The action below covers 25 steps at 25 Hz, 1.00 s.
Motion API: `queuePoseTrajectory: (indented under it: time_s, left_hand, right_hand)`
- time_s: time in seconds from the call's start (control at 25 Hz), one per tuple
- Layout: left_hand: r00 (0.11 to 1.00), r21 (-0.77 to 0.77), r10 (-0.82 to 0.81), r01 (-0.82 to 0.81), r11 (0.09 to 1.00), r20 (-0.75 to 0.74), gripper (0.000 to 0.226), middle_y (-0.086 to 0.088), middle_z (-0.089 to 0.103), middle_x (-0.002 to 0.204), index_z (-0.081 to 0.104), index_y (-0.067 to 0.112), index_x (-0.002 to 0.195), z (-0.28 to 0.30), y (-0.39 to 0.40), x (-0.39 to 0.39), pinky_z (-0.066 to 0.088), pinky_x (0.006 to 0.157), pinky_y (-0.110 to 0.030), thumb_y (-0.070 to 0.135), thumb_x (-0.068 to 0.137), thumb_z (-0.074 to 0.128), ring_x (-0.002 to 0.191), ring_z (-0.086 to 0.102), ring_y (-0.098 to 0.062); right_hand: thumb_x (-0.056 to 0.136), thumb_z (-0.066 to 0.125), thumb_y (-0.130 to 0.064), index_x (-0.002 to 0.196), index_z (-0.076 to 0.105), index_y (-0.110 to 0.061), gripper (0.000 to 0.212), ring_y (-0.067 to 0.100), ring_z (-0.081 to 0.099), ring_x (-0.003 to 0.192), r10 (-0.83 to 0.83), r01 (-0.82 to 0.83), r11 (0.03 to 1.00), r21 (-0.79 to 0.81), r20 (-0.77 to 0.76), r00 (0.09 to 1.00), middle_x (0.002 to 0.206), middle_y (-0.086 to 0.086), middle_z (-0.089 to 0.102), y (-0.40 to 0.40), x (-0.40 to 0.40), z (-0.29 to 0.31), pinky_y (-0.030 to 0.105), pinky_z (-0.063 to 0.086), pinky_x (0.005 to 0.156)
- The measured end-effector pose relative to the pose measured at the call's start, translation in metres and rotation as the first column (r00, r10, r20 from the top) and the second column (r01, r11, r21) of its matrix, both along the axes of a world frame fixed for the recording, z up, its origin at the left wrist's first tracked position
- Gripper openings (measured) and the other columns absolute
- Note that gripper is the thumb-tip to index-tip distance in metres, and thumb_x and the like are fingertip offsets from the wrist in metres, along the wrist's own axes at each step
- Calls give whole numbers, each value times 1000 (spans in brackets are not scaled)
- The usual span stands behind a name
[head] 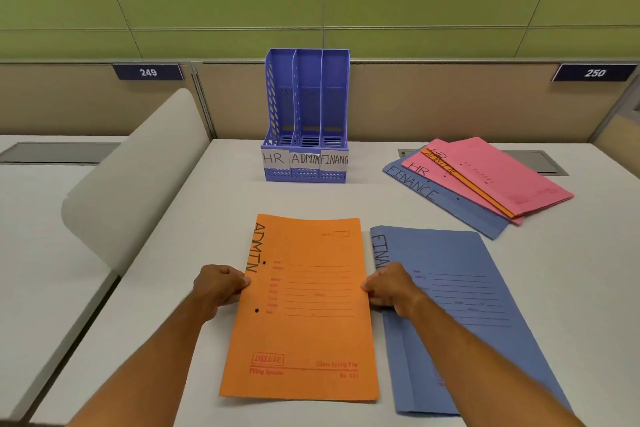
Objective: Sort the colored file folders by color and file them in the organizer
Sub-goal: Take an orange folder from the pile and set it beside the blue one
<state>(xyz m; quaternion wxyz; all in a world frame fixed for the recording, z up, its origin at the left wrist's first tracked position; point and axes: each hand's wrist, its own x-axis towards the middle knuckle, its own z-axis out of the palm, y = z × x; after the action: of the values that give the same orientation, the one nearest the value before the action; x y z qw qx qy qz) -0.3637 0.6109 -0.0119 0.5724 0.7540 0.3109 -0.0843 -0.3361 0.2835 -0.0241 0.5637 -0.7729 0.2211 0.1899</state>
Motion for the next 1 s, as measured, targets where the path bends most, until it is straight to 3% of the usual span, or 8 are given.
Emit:
queuePoseTrajectory:
  time_s: [0.12,0.28,0.48,0.6,0.72,0.84,0.92,1.0]
  left_hand:
    - [998,19,-41,42,999,-47,5,-20,72,88,70,-3,82,-6,0,3,59,63,-34,-1,79,73,79,71,-30]
    - [990,-6,-92,92,996,-103,5,-21,71,89,70,-2,81,-13,-12,6,60,62,-35,0,79,73,75,72,-30]
    - [982,2,-123,124,992,-142,10,-22,72,86,70,-6,85,-10,-14,9,62,67,-39,0,78,74,74,73,-32]
    - [973,29,-161,168,985,-167,11,-20,73,84,68,-6,89,-4,-12,7,62,67,-38,3,82,70,73,73,-31]
    - [975,49,-161,170,984,-154,12,-18,73,81,69,-2,90,1,-12,5,61,67,-37,8,85,66,70,73,-29]
    - [981,84,-155,165,983,-113,21,-15,72,77,71,-1,91,3,-15,4,58,63,-35,18,83,66,65,68,-26]
    - [985,197,-165,173,965,-55,26,-15,69,80,67,1,89,5,-19,5,58,69,-39,26,82,68,70,66,-26]
    - [967,397,-254,237,887,-9,31,-12,68,93,64,7,92,8,-27,6,55,77,-41,34,79,69,87,65,-28]
  right_hand:
    - [70,70,6,74,61,0,12,29,70,75,0,1,995,-103,9,1000,79,17,66,1,1,-1,43,62,63]
    - [69,75,4,95,61,4,29,29,69,80,-35,32,977,-209,-7,999,92,19,67,-6,-2,7,38,62,59]
    - [74,69,8,98,59,5,26,31,70,79,-63,54,969,-242,-30,998,94,21,66,-3,-7,9,41,62,58]
    - [81,67,-9,101,59,4,25,31,71,78,-79,70,983,-171,-47,996,91,20,68,1,-11,13,38,62,58]
    - [88,65,-34,95,61,4,39,30,70,77,-93,84,991,-104,-83,992,87,21,68,1,-14,22,34,59,57]
    - [90,61,-41,88,64,5,46,29,68,71,-116,110,989,-95,-66,991,85,22,69,2,-16,26,37,61,66]
    - [90,61,-38,84,63,3,42,26,63,66,-131,130,989,-73,-9,991,76,18,66,3,-17,28,37,59,69]
    - [87,64,-37,75,61,-4,35,22,56,60,-110,119,987,-111,92,990,68,12,59,5,-17,32,34,54,62]
